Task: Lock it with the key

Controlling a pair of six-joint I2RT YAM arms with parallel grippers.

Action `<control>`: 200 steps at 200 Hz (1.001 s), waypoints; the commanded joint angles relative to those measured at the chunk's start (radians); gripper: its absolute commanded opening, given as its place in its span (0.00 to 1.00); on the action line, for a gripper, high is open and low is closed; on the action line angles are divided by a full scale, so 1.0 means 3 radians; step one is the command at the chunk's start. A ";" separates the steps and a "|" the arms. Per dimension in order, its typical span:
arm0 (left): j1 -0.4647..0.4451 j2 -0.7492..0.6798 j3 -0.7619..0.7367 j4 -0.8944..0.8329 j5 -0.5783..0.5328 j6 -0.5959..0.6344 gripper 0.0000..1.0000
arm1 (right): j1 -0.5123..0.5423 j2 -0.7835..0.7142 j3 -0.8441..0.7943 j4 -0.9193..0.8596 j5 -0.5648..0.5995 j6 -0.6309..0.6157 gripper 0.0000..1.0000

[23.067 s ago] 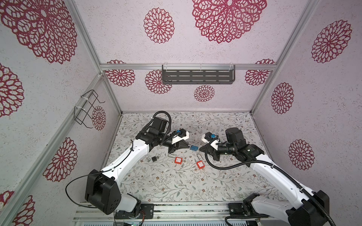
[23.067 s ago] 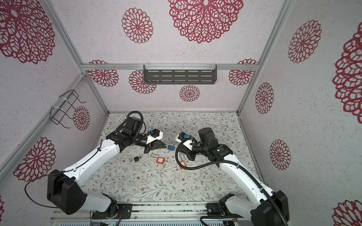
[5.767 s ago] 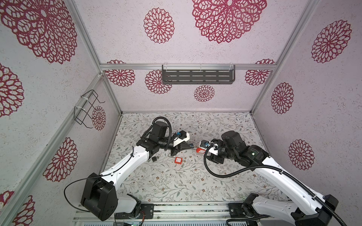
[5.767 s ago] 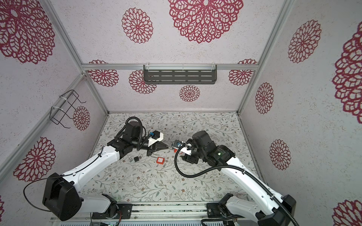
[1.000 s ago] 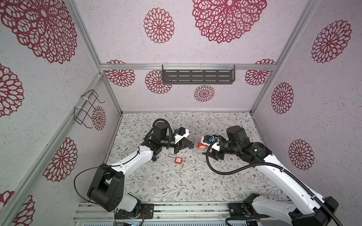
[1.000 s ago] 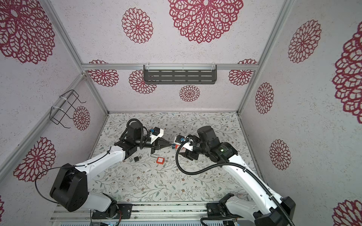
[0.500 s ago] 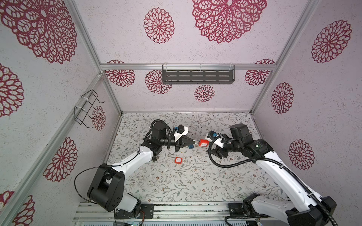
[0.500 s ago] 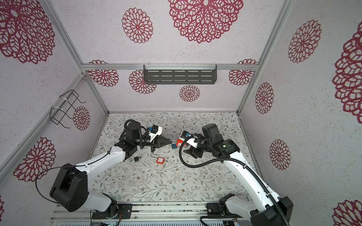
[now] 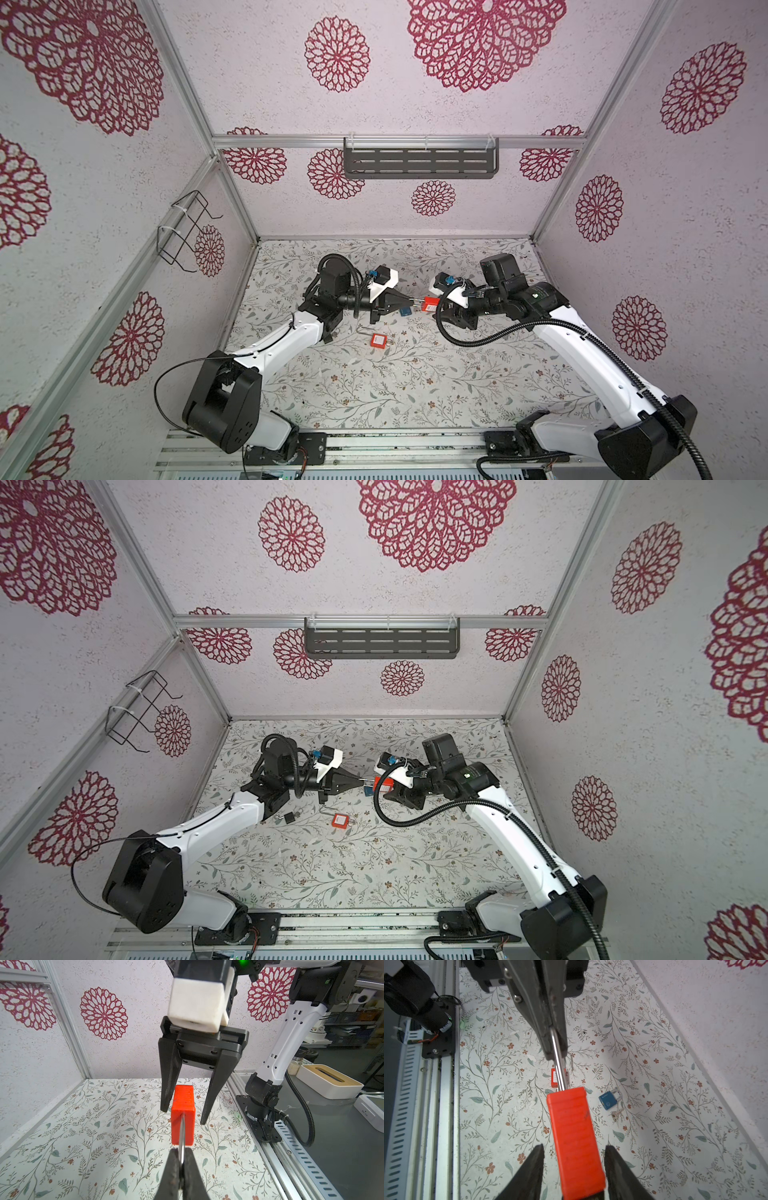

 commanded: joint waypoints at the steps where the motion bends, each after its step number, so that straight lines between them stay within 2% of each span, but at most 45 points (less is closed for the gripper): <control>1: -0.0011 -0.0061 0.0047 -0.0016 0.0104 0.0064 0.00 | -0.0014 -0.0023 0.0128 -0.0013 -0.0174 -0.0077 0.43; 122: -0.0088 -0.0004 0.0102 -0.0068 0.0143 0.0077 0.00 | -0.0011 0.0180 0.0358 -0.0130 -0.0329 -0.0309 0.19; 164: -0.0095 0.0030 0.0093 -0.0049 0.0136 0.0076 0.00 | -0.0014 0.0244 0.0471 -0.0109 -0.0354 -0.0340 0.20; 189: -0.0087 0.0039 0.0093 -0.0033 0.0102 0.0041 0.00 | -0.0014 0.0296 0.0522 -0.0181 -0.0318 -0.0374 0.23; 200: -0.0063 0.0029 0.0093 -0.0032 0.0076 0.0028 0.00 | -0.0014 0.0304 0.0538 -0.0234 -0.0248 -0.0391 0.27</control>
